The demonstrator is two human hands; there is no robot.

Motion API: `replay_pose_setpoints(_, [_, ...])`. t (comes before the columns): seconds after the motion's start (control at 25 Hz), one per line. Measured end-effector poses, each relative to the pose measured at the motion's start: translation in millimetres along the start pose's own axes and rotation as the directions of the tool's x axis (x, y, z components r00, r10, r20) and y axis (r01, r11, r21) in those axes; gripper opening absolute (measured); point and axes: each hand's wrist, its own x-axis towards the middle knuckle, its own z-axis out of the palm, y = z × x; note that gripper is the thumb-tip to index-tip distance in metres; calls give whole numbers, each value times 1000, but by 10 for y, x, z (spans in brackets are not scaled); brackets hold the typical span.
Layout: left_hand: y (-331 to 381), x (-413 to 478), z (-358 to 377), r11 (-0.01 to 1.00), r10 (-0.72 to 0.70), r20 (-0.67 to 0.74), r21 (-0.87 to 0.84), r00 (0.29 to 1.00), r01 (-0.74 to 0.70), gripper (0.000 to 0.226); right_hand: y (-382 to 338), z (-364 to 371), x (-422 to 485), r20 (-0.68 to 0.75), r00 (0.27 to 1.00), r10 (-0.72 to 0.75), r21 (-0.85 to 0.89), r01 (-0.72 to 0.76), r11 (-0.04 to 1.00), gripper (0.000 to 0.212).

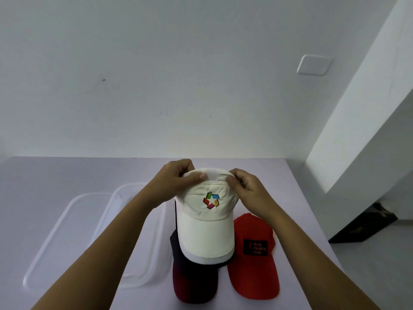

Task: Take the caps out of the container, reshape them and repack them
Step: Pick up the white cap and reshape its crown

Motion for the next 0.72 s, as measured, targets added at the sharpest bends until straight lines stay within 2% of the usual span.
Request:
replay_pose_setpoints(0.08, [-16,4,4,996,-39,50,77,998,35,28,-24,25,-9,31,1000,-2,-30,3,1000,19])
replay_pose_setpoints(0.2, [33,-26,63,994,18,79,106,997,-26,20,-64,122,-20,37,999,1,-2,-1,1000,20])
replay_pose_setpoints(0.32, [53,-53,114,979,111,5,169,994,-111,40,-25,131,-20,-43,999,-18,70,21,997,16])
replay_pose_setpoints(0.36, [54,-72,122,985,117,-42,130,992,-111,48,4,115,-19,-60,998,-2,118,9,993,12])
replay_pose_setpoints(0.4, [59,-89,116,993,108,-89,46,990,-105,54,40,99,-24,-46,999,18,165,-10,986,20])
replay_pose_setpoints(0.48, [62,-104,77,984,96,-149,-132,984,-116,58,152,96,-63,56,996,71,262,-83,961,65])
replay_pose_setpoints(0.56, [63,-114,53,973,113,-156,-185,981,-141,63,284,145,-113,181,970,160,366,-217,905,98])
replay_pose_setpoints(0.64, [68,-112,49,962,122,-158,-224,980,-156,61,336,199,-190,268,948,172,461,-283,841,109])
replay_pose_setpoints(0.72, [72,-107,65,955,108,-158,-259,982,-147,52,354,255,-240,289,941,176,570,-317,758,111])
